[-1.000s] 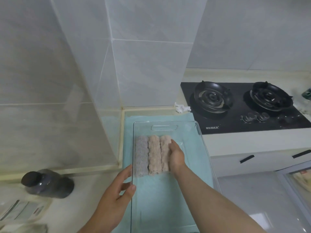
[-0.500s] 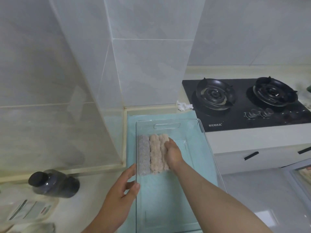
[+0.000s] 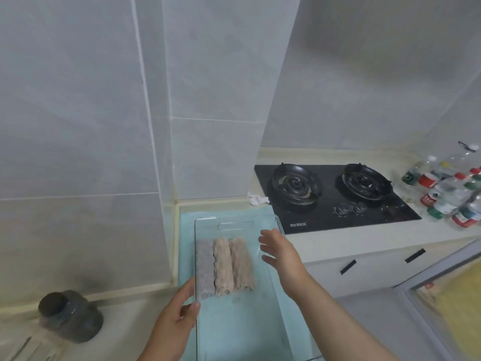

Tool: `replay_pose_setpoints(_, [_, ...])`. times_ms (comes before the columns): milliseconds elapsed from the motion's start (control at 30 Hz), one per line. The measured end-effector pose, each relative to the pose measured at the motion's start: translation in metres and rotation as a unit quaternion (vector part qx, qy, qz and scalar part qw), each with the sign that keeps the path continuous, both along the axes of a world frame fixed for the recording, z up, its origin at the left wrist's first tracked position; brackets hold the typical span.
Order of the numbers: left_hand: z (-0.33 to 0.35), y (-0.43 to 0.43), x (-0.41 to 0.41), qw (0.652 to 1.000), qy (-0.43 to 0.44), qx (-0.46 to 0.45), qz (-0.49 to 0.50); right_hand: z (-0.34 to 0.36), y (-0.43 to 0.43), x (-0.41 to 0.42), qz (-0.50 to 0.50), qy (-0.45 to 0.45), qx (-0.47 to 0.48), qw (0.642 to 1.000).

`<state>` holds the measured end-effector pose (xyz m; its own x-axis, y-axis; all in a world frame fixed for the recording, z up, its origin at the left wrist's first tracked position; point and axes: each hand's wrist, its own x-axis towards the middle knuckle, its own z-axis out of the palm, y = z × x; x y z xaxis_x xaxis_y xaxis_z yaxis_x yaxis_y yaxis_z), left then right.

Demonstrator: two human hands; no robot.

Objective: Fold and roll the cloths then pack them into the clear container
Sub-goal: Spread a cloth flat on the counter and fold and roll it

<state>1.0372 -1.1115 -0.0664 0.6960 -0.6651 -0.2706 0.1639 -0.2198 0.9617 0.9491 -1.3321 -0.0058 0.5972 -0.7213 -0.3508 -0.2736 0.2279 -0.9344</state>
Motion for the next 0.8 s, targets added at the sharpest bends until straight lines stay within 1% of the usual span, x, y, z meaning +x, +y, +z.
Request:
replay_pose_setpoints(67, [0.004,0.002,-0.002,1.0,0.016,-0.011,0.024,0.017,0.009,-0.006,0.035,-0.035,-0.037,0.998])
replay_pose_setpoints(133, [0.009,0.007,-0.005,0.995,0.024,-0.035,0.086,0.029,0.012,-0.012,0.056,-0.076,-0.055,0.994])
replay_pose_setpoints(267, [0.037,0.02,-0.012,0.973,-0.039,-0.094,0.205,0.044,0.004,-0.014,0.085,-0.15,-0.052,0.984])
replay_pose_setpoints(400, [0.067,0.043,-0.037,0.936,-0.1,-0.143,0.307,0.056,0.007,-0.015,0.192,-0.192,-0.068,0.96])
replay_pose_setpoints(467, [0.077,0.061,-0.061,0.914,-0.113,-0.16,0.356,0.066,0.014,-0.024,0.257,-0.212,-0.078,0.94])
replay_pose_setpoints(533, [0.089,0.081,-0.093,0.894,-0.103,-0.163,0.405,0.079,0.024,-0.037,0.318,-0.236,-0.086,0.914])
replay_pose_setpoints(600, [0.098,0.103,-0.132,0.867,-0.096,-0.167,0.46,0.09,0.037,-0.052,0.37,-0.25,-0.084,0.891])
replay_pose_setpoints(733, [0.126,0.137,-0.227,0.815,-0.151,-0.14,0.542,0.101,0.084,-0.077,0.476,-0.266,-0.068,0.835])
replay_pose_setpoints(800, [0.141,0.154,-0.276,0.777,-0.187,-0.123,0.588,0.106,0.116,-0.09,0.532,-0.274,-0.052,0.799])
